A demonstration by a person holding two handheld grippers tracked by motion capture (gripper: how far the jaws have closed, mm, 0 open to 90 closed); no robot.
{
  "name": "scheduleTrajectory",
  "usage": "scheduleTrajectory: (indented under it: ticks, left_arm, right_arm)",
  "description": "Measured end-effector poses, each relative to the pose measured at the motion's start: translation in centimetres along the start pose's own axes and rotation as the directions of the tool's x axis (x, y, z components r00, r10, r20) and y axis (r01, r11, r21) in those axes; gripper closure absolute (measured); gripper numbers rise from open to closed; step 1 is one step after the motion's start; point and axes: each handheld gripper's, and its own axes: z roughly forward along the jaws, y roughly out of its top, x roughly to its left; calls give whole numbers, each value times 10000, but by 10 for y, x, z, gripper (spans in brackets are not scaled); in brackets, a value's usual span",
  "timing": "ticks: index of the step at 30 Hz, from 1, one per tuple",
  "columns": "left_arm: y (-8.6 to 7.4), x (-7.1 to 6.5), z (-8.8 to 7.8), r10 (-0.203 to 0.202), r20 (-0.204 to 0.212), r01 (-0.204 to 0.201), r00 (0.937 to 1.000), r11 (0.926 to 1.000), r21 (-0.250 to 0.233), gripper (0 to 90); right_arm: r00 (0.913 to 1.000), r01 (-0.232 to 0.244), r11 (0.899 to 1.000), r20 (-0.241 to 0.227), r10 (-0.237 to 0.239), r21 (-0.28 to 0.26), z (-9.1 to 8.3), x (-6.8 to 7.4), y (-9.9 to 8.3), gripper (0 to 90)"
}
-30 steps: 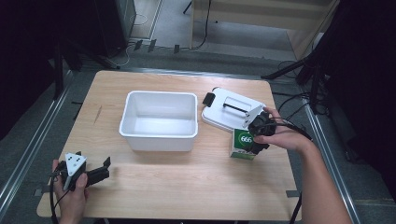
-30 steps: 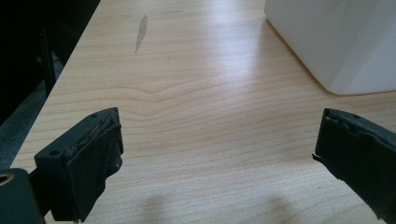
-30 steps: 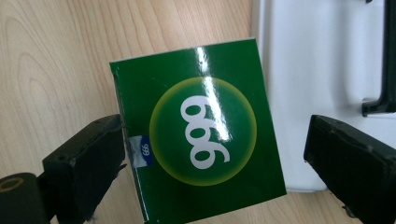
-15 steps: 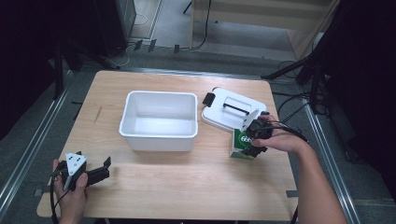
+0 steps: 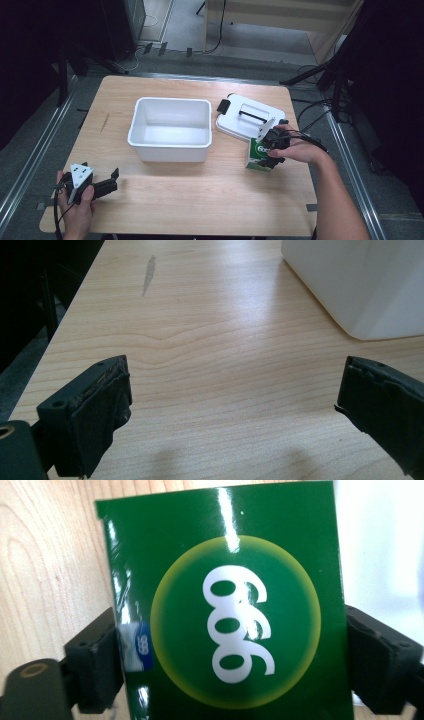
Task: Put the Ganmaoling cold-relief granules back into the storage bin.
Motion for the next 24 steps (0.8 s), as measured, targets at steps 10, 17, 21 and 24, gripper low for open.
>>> scheduleTrajectory:
  ticks: [10, 17, 21, 24]
  left_arm:
    - [0, 0, 0, 9, -18, -9, 10000, 10000, 6, 16]
    - [0, 0, 0, -38, -24, 38, 10000, 10000, -20, 16]
    - [0, 0, -1, -43, -5, 43, 10000, 10000, -10, 16]
    - [0, 0, -1, -44, -2, 44, 10000, 10000, -9, 16]
  right_arm:
    - [9999, 107, 9998, 77, -106, -180, -3, 2, 5, 163]
    - [9999, 128, 9991, 101, -125, -392, -11, 1, 16, 165]
    - [9999, 109, 9989, 132, -103, -464, -19, 2, 23, 165]
    - [9999, 82, 9985, 103, -77, -546, -23, 2, 29, 165]
